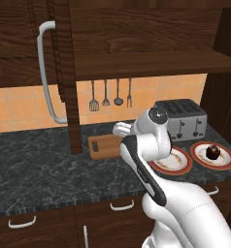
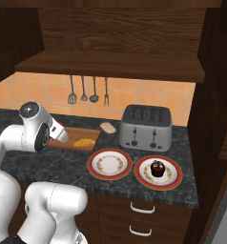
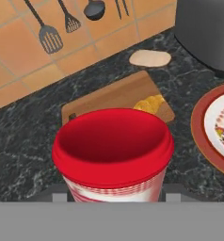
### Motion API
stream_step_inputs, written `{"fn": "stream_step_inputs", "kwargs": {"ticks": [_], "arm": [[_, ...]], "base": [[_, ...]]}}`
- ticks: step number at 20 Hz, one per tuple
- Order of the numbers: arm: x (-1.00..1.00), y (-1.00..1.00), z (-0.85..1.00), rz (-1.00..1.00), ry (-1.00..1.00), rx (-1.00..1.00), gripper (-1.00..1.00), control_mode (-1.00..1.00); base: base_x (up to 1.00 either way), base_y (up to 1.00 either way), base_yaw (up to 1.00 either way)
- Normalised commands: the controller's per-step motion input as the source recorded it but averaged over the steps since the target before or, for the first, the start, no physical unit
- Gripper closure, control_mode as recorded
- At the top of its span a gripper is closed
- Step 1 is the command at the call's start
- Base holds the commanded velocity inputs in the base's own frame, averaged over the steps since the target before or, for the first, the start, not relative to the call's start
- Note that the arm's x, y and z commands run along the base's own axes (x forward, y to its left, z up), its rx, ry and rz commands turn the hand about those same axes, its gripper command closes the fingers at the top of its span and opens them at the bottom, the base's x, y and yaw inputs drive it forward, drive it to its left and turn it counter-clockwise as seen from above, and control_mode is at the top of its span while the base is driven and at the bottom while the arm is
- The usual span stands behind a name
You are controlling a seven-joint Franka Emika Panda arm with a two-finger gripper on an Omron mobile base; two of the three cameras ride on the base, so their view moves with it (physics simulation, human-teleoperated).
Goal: From the different types of pastries on the counter, select a croissant and place it on the cutting board. Then retrieve a jar of jam from the cabinet and place it alongside the croissant on the cutting board.
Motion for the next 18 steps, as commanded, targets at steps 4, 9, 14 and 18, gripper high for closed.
{"fn": "stream_step_inputs", "kwargs": {"ticks": [4, 9, 14, 18], "arm": [[0.2, 0.06, -0.85, 0.0, -0.09, 0.0, 1.0, -1.0], [0.45, 0.08, -0.54, 0.0, -0.1, 0.0, 1.0, -1.0], [0.51, 0.19, -0.13, -0.02, -0.07, 0.0, 1.0, -1.0], [0.29, 0.05, -0.06, -0.04, -0.04, 0.0, 1.0, -1.0]], "base": [[0.0, 0.0, 0.0], [0.0, 0.0, 0.0], [0.0, 0.0, 0.0], [0.0, 0.0, 0.0]]}}
